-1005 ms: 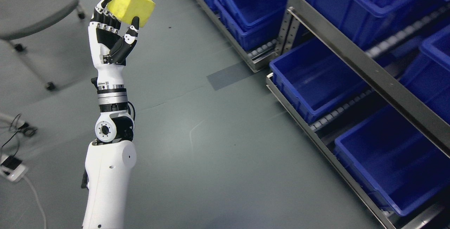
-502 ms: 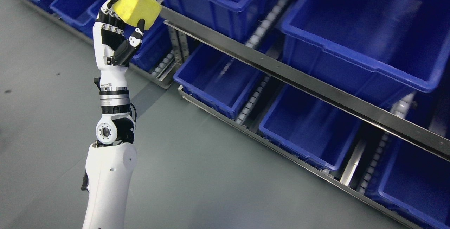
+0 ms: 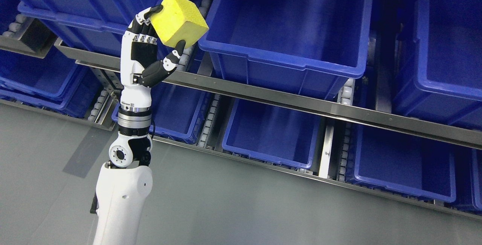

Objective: Move yellow foam block to right shelf middle
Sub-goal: 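Extend the left hand forward over a blue bin on the middle shelf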

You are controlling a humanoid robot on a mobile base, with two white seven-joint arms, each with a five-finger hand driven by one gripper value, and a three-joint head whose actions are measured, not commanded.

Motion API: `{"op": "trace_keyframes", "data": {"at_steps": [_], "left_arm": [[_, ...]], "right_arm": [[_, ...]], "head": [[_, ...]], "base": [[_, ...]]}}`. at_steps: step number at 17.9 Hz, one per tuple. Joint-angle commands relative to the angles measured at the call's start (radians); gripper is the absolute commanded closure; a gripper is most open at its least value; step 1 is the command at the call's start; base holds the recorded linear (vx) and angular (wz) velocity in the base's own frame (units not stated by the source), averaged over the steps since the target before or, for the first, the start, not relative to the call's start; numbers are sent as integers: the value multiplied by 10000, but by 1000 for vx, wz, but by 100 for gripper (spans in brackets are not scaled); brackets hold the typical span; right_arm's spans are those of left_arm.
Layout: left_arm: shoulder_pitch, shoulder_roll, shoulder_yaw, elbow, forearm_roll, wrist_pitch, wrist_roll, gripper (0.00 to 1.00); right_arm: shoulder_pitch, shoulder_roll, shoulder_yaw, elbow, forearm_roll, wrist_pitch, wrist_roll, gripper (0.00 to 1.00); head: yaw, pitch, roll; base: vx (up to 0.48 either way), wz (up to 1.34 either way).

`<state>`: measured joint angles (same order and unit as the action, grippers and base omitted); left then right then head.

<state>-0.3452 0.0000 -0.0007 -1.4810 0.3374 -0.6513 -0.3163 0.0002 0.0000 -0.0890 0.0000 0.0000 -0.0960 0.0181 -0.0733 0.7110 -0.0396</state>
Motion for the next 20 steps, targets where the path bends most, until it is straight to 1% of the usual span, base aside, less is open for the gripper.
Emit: {"op": "trace_keyframes", "data": {"at_steps": [1, 5, 8, 9, 10, 13, 15, 16, 17, 18, 19, 20], "left_arm": [[-1100, 175, -683, -1389, 1, 572, -13, 69], [-2787, 175, -1065, -1297, 1, 2443, 232, 69], [-3678, 175, -1739, -1175, -14, 4021, 981, 69], [-3878, 175, -1969, -1113, -14, 4589, 1197, 69], [-4017, 175, -2260, -1021, -105, 5370, 1366, 69], [-4080, 175, -2935, -867, -565, 7304, 1460, 69], [-4080, 175, -3335, -684, -612, 7983, 1491, 63], [-4080, 175, -3474, -486, -658, 8122, 1612, 57], [-4110, 175, -3596, -195, -886, 8412, 1765, 33], [-4202, 175, -3689, 96, -1223, 8855, 1767, 5], [-4248, 175, -3705, 145, -1332, 8996, 1782, 0], [-4264, 175, -3675, 130, -1333, 8922, 1782, 0]], "right_arm": [[-32, -175, 0, -175, 0, -6, 3, 0], [-17, -175, 0, -175, 0, -6, 3, 0], [-32, -175, 0, -175, 0, -6, 3, 0], [-17, -175, 0, -175, 0, -6, 3, 0], [-32, -175, 0, -175, 0, -6, 3, 0], [-17, -175, 0, -175, 0, -6, 3, 0], [-17, -175, 0, -175, 0, -6, 3, 0], [-17, -175, 0, -175, 0, -6, 3, 0], [-17, -175, 0, -175, 0, -6, 3, 0], [-17, -175, 0, -175, 0, -6, 3, 0], [-32, -175, 0, -175, 0, -6, 3, 0], [-17, -175, 0, -175, 0, -6, 3, 0]], "head": [[0, 0, 0], [0, 0, 0], [0, 0, 0], [0, 0, 0], [0, 0, 0], [0, 0, 0], [0, 0, 0], [0, 0, 0], [0, 0, 0], [0, 1, 0], [0, 1, 0], [0, 1, 0]], "base": [[56, -324], [42, -226], [29, -105], [19, -50], [19, -50], [4, -24], [0, 0], [0, 0], [0, 0], [0, 0], [0, 0], [0, 0]]}}
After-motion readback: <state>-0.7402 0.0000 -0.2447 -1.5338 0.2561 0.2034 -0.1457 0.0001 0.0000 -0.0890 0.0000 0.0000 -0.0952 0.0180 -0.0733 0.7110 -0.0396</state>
